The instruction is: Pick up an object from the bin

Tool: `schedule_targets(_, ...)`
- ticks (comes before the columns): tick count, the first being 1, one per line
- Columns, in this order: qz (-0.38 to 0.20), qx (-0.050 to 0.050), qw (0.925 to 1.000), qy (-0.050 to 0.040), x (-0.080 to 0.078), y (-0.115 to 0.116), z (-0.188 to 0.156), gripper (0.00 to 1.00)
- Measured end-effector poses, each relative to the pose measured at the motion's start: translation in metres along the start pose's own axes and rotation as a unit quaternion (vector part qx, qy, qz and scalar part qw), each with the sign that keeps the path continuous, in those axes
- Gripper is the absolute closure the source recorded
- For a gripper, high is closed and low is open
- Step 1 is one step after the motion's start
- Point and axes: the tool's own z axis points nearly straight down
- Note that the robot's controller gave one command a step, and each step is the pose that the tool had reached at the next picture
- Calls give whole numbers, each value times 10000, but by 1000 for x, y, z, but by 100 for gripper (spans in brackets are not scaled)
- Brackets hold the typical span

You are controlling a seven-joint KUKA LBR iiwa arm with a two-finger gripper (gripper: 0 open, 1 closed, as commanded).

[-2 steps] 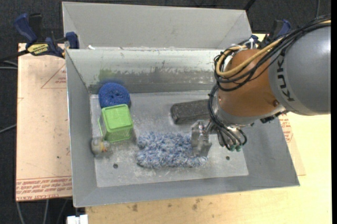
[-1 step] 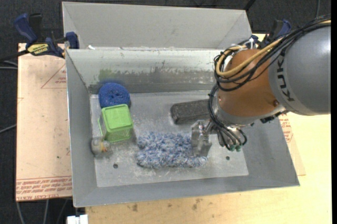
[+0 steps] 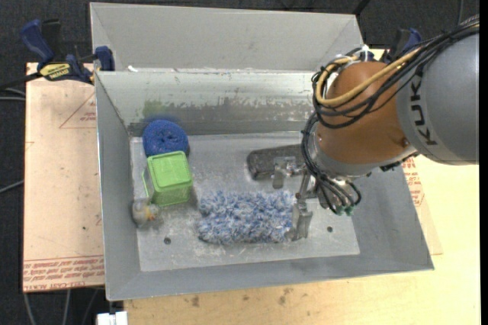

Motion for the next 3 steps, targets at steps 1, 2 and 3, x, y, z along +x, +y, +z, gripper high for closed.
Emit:
schedule_targets(1,2,-1,10000,1,0,0,0,0)
schedule_targets(2,-717,1,9974,14,-12,12,89,100)
schedule_targets(3,-717,0,9974,14,-12,12,89,100)
